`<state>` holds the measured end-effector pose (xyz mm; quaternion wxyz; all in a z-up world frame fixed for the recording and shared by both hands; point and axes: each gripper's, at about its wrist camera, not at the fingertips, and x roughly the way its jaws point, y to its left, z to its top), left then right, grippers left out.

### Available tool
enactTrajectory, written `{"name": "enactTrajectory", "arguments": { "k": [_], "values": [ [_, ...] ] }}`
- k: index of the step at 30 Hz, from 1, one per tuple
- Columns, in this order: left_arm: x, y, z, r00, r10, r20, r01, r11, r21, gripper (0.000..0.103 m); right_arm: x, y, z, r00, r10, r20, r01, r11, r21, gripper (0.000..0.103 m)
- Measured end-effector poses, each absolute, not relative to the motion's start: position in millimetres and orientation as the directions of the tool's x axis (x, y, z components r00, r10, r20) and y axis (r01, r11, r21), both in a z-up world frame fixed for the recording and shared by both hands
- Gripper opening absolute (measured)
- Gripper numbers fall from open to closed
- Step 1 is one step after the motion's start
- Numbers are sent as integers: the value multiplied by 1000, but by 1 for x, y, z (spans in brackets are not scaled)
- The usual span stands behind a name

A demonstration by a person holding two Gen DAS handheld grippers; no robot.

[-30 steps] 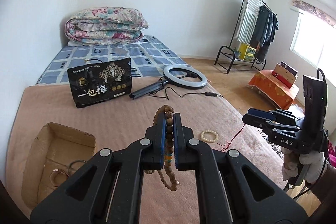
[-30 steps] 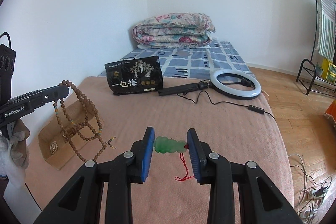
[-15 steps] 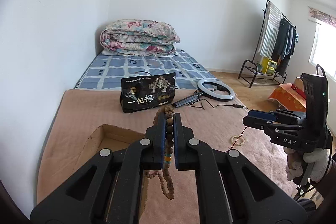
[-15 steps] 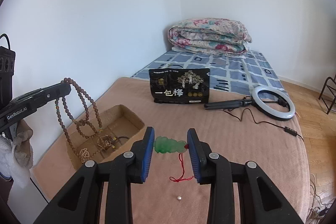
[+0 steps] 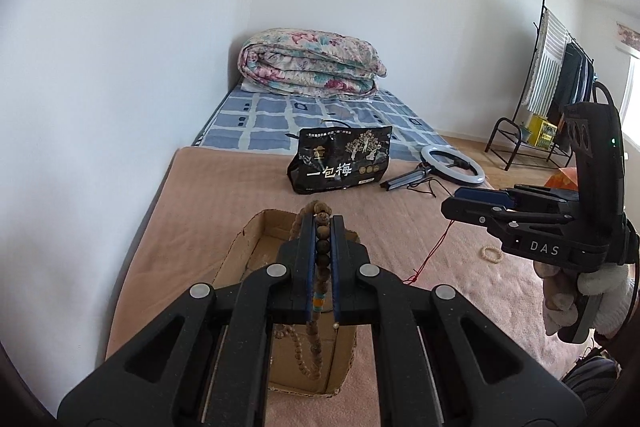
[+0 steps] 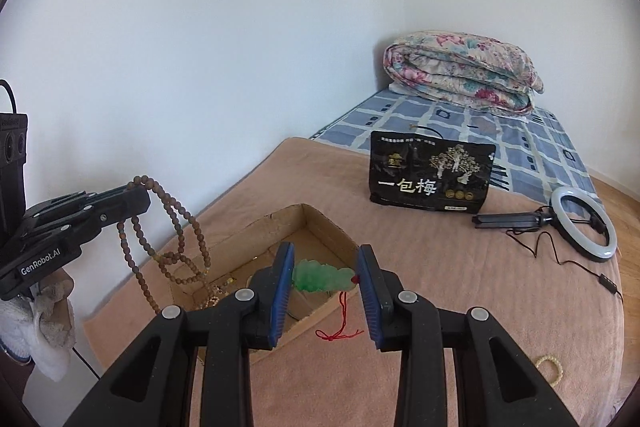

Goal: Organize jewelry
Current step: 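Lift the beads and jade pendant with both tools and carry them over the box, then open both tools to drop the beads and pendant into the box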

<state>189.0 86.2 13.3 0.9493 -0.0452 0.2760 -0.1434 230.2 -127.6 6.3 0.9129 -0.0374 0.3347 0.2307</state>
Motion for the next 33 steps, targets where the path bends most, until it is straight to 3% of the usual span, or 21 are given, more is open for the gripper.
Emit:
{"name": "enactTrajectory", "arguments": {
  "k": [14,33],
  "values": [
    [191,95,-14,779,-319,-540,245,947,-206,4,257,-74,-20,613,440,-656,-495,861,115,32],
    [194,78,-75,717,-247,-651,213,968,-133,4,286,-59,-85,515,397,-760,-460,876,145,34]
  ]
}}
